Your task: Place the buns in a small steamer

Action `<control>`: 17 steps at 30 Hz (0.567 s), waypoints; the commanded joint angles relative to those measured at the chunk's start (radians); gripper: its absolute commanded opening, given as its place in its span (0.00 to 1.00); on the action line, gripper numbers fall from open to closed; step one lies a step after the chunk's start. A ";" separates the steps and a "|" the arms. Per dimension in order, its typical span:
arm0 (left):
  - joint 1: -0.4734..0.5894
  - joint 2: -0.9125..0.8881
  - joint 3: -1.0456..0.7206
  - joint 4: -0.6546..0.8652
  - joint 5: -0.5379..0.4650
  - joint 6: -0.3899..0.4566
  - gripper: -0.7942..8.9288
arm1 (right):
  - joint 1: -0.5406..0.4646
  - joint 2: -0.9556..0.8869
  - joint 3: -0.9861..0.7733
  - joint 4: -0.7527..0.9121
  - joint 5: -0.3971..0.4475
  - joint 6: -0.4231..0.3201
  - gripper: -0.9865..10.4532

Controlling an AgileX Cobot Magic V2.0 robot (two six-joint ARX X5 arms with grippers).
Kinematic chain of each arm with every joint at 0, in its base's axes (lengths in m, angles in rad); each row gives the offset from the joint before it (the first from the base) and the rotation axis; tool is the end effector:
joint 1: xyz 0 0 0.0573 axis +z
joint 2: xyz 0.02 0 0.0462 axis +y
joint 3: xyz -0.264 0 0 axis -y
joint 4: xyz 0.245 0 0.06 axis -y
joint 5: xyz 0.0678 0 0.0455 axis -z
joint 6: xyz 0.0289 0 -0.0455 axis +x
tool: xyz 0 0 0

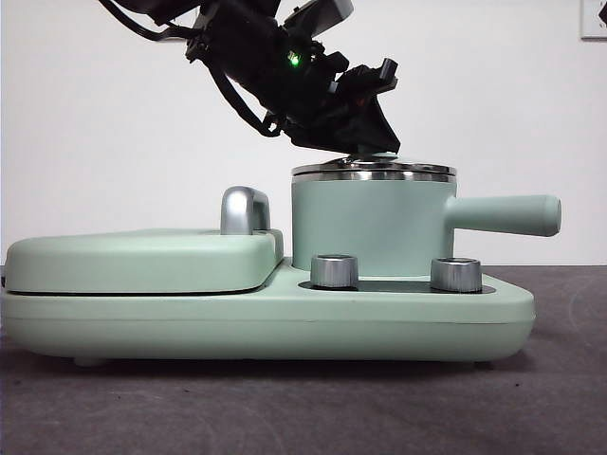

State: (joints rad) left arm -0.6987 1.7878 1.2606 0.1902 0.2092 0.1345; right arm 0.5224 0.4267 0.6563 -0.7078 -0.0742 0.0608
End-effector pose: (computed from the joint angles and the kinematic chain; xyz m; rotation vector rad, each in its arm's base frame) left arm 0.3096 -0.2679 0.2581 0.2085 0.2777 -0.9213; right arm 0.0772 0.0469 0.2825 -0.0499 0.4905 0.5702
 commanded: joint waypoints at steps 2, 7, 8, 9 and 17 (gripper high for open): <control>-0.012 0.014 0.025 0.003 0.020 -0.017 0.10 | 0.006 0.003 0.010 0.003 0.003 0.006 0.42; -0.012 0.013 0.025 0.004 0.020 -0.024 0.24 | 0.006 0.003 0.010 0.003 0.003 0.006 0.42; -0.012 0.011 0.025 0.000 0.020 -0.024 0.26 | 0.006 0.003 0.010 0.003 0.003 0.006 0.42; -0.012 0.007 0.025 -0.006 0.020 -0.024 0.27 | 0.006 0.003 0.010 0.003 0.003 0.006 0.42; -0.005 -0.100 0.025 -0.175 0.020 -0.024 0.38 | 0.006 0.003 0.010 0.004 0.003 0.006 0.42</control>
State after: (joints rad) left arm -0.6979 1.7058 1.2648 0.0246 0.2131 0.1146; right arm 0.5224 0.4267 0.6563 -0.7078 -0.0742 0.0608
